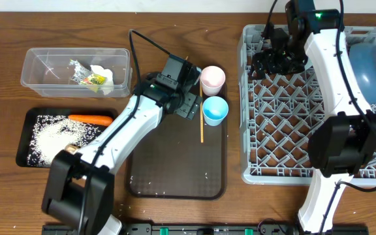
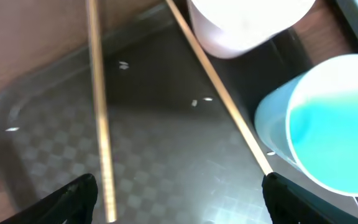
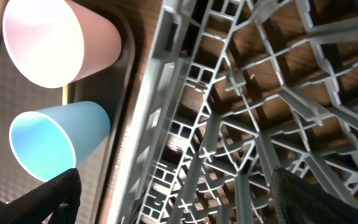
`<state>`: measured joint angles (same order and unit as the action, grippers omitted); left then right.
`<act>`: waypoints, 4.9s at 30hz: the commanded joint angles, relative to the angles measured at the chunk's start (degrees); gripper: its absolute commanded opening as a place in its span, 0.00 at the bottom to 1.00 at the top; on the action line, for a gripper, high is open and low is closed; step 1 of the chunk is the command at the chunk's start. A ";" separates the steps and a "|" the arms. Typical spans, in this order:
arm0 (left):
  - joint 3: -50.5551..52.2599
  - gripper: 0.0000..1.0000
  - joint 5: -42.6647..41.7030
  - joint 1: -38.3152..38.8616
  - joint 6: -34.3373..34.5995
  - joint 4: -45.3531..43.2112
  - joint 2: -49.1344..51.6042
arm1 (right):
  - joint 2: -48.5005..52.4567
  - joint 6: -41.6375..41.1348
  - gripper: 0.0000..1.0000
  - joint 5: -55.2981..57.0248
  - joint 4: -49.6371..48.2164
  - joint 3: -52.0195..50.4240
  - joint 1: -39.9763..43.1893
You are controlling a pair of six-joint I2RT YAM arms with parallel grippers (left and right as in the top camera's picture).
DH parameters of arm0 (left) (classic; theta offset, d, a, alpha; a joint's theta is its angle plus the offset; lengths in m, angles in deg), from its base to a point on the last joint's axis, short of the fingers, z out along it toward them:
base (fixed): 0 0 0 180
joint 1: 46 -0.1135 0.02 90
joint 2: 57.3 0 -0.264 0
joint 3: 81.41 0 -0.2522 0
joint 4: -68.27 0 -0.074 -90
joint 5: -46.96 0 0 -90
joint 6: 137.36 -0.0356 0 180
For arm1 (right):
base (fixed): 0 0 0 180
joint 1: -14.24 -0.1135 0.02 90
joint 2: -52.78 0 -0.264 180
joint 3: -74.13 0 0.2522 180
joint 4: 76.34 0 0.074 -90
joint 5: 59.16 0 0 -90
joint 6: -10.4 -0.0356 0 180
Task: Sort waste into correct bins and load items into the dishwasher rack
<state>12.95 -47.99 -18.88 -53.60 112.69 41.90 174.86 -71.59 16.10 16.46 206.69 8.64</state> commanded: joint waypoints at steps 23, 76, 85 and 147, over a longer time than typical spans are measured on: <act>-0.13 0.64 -5.77 2.86 14.10 -5.46 7.78 | -1.86 0.66 0.91 -0.04 -0.22 0.33 -0.85; -0.15 0.06 -50.10 0.83 24.17 -26.73 -11.96 | -43.91 10.32 0.98 -24.83 11.21 0.31 16.46; -0.15 0.06 -50.10 0.81 24.94 -29.16 -11.96 | -42.95 13.07 0.98 -33.70 8.31 -4.07 16.46; -0.13 0.06 -69.02 -9.40 34.69 -44.50 -5.31 | -33.66 0.59 0.74 -66.05 -60.48 -45.44 1.05</act>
<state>13.04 -116.09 -28.52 -19.44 68.54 36.74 141.03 -70.61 -49.95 -43.84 161.18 10.39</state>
